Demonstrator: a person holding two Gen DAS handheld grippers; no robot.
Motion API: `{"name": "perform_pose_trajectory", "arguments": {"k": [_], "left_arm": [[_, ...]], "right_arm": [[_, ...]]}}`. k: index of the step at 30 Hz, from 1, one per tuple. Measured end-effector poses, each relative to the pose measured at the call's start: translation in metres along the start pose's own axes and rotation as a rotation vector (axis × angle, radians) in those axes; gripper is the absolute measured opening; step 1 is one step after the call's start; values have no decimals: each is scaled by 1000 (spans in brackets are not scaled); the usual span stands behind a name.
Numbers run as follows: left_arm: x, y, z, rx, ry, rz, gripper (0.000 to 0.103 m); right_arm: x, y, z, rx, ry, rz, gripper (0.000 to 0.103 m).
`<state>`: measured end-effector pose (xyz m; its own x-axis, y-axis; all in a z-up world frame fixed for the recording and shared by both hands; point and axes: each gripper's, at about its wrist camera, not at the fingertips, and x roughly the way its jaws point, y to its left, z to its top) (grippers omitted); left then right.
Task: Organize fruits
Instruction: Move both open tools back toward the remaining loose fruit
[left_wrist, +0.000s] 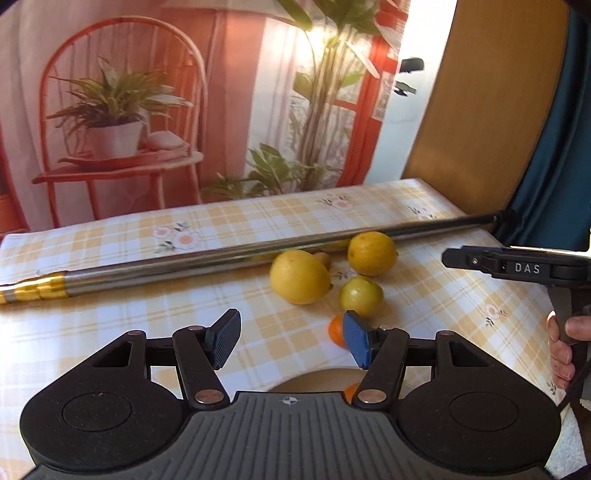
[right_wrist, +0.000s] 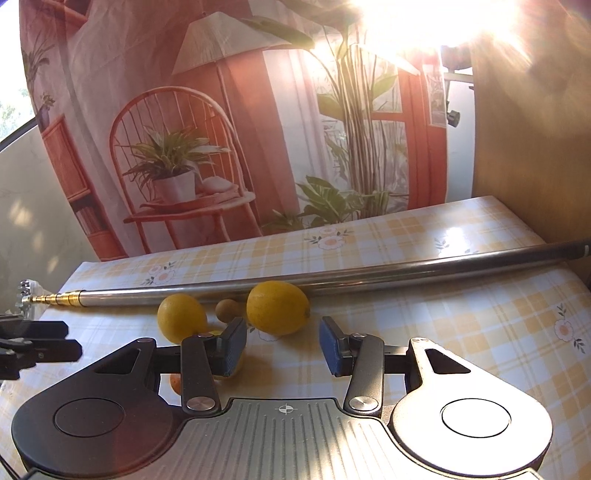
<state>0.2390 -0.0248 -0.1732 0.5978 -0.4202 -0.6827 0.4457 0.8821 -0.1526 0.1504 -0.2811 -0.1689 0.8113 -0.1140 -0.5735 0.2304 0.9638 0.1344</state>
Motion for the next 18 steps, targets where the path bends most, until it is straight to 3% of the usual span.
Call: {"name": "perform_pose_trajectory", "arguments": {"k": [8,13,18], "left_arm": [[59,-27,1,120,107,-72,62],[84,-32,2,164,157,-68,53],[99,-34,1,180,191,-64,52]], "right_arm": [[7,-14,-4,29,12,2,41],[11,-24,-9,52,23,-4,41],[15,-32,-13,67,33,-8,41]]}}
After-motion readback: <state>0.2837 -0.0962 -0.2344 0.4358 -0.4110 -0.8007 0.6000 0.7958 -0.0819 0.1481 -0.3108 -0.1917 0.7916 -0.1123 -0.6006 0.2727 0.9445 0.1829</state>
